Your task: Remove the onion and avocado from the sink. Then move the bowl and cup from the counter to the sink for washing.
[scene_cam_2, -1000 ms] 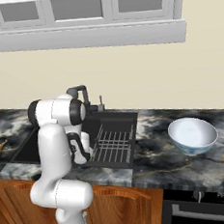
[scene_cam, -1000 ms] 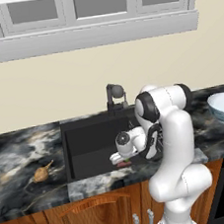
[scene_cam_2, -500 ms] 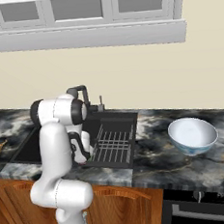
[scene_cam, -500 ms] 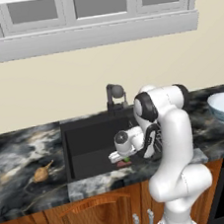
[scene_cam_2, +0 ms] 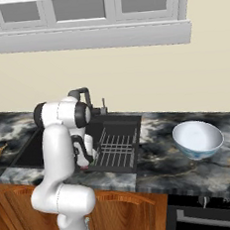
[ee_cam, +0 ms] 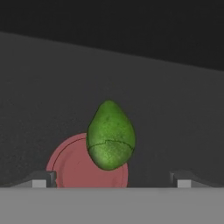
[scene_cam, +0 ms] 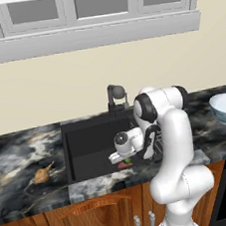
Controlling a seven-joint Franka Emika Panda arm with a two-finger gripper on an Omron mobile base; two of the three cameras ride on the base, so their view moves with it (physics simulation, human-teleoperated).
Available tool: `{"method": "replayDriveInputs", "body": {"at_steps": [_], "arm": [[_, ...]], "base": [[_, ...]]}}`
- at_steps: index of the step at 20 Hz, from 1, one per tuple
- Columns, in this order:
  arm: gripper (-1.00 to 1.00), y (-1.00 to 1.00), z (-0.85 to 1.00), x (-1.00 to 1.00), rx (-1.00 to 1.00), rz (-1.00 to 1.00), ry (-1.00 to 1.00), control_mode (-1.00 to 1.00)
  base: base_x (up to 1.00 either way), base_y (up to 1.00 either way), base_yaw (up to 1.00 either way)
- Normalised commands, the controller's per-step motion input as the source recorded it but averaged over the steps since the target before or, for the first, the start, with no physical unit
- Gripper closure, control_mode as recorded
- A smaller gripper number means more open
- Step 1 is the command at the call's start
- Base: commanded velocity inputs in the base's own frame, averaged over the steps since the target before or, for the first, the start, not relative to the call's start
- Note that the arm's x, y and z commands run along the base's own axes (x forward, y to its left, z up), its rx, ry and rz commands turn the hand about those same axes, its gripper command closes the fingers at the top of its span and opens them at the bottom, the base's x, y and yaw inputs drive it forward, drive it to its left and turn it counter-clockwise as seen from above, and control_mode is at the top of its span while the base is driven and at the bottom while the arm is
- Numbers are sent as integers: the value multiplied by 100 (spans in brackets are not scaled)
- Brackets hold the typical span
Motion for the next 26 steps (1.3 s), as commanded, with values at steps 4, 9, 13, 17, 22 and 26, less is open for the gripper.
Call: {"method": "replayDriveInputs", "body": {"at_steps": [4, 9, 13, 17, 22, 26], "arm": [[-100, 0, -14, 11, 0, 0, 0, -100], [-100, 0, -14, 12, 0, 0, 0, -100], [-100, -1, -14, 12, 0, 0, 0, -100], [-100, -1, -13, 12, 0, 0, 0, -100], [-100, -1, -12, 12, 0, 0, 0, -100], [-100, -3, -13, 12, 0, 0, 0, -100]], "base": [[0, 0, 0], [0, 0, 0], [0, 0, 0], [0, 0, 0], [0, 0, 0], [0, 0, 0]]}}
